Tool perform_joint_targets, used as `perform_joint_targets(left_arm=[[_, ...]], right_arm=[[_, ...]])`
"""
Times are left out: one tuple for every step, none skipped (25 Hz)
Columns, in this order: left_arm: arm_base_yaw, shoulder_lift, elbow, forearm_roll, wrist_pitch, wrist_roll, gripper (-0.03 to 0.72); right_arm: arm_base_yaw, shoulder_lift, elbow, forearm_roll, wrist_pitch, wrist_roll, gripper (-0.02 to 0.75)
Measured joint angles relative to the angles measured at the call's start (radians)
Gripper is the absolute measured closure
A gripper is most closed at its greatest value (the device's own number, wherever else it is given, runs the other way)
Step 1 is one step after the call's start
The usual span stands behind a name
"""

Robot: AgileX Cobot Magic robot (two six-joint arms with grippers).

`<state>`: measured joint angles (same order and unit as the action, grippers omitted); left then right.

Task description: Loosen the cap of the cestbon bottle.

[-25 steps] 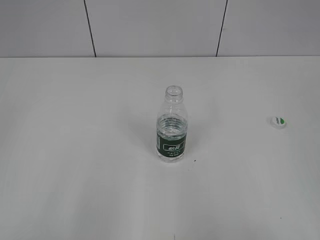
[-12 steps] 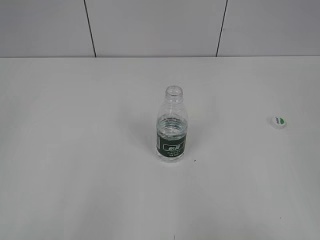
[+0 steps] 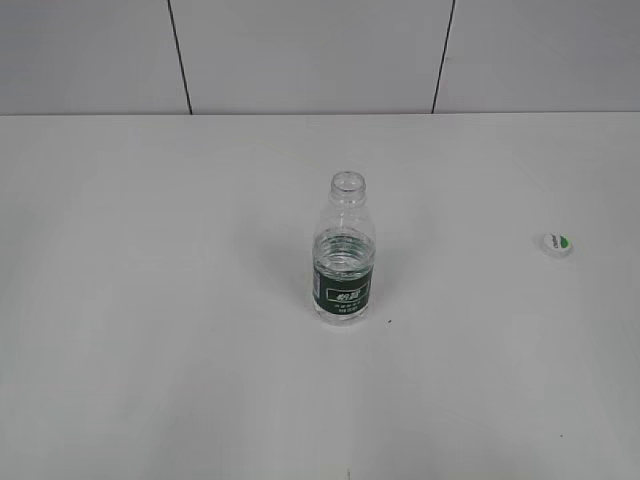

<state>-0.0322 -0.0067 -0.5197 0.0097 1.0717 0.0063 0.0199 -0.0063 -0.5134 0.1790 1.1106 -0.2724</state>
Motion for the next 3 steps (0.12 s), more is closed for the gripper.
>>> perform_joint_targets(left_arm=[[0.0,0.0,0.0,-0.01,0.0,0.0,0.386],[0.0,0.0,0.0,0.0,0.0,0.0,0.386],[0.0,0.0,0.0,0.0,0.0,0.0,0.388]], right_arm=[[0.0,0.0,0.0,0.0,0.0,0.0,0.274],[0.0,0.0,0.0,0.0,0.0,0.0,0.274],[0.0,0.0,0.0,0.0,0.0,0.0,0.274]])
